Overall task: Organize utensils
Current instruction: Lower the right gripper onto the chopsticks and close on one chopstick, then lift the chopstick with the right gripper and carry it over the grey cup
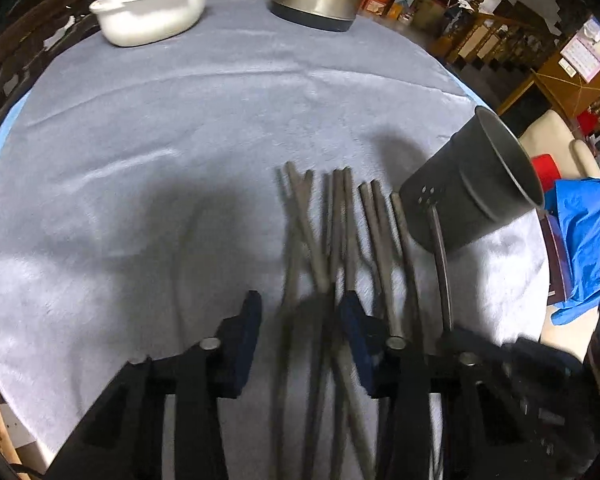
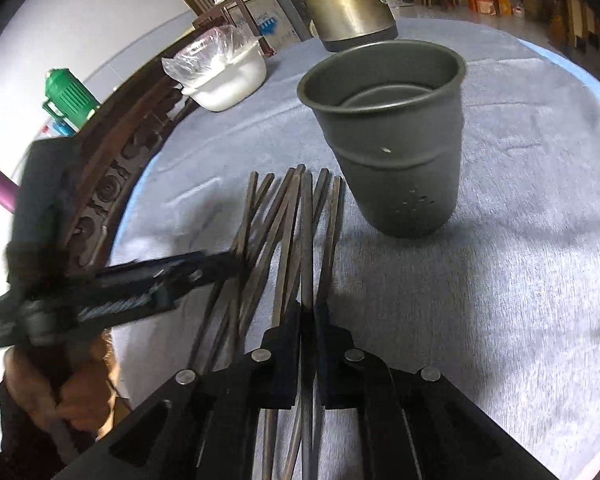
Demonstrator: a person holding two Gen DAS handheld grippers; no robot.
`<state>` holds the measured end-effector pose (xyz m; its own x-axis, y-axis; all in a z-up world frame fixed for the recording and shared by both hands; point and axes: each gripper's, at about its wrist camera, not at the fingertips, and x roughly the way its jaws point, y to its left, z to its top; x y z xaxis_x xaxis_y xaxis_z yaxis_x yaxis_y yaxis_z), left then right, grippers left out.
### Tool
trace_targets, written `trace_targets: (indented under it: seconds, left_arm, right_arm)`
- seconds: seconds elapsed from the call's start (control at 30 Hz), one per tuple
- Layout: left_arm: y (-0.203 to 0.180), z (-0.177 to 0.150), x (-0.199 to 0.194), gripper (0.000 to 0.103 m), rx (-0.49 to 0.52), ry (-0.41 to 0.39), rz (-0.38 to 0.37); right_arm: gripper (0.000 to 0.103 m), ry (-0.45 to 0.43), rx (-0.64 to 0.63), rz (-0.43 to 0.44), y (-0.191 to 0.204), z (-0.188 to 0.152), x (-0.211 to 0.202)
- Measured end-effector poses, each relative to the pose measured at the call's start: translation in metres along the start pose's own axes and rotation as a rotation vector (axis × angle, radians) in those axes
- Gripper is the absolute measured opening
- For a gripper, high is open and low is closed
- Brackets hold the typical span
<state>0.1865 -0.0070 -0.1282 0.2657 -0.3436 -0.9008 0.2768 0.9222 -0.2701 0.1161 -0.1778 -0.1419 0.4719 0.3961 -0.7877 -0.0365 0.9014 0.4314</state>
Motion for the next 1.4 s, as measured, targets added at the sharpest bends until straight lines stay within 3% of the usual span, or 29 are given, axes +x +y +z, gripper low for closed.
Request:
trace_targets:
  seconds: [0.13,0.23,0.53,0.77,1.17,1.4]
  left_arm:
    - [-0.008,0.013,0.011,0.026,0.005,-0.001,0.013]
    - [-0.008,0.021,0.018,0.01,-0.008,0.01,-0.001]
    - [0.006,0.014,0.005,0.006,-0.043,-0.016,-0.036]
    - [0.019,0.012,-0.026,0.005,-0.075,-0.08,-0.092]
    - [-0.014,0.006,-0.122,0.006,-0.002,-0.314,-0.148]
    - [-0.037,0.011,-0.157,0.006,0.031,-0.402,-0.168]
  right_arm:
    - [0.007,0.001,0.026,0.032,-0.009,-0.007,-0.009]
    - [0.007,0.008,0.042,0.042,-0.016,-0.011,-0.01]
    - [0.007,-0.016,0.036,0.101,-0.017,-0.011,-0.019]
    - [0.007,-0.066,-0.011,0.145,-0.005,-0.006,-0.036]
    - [0.007,-0.287,-0.112,0.152,0.019,0.021,-0.094]
    - [0.007,-0.429,-0.127,0.135,0.02,0.039,-0.132]
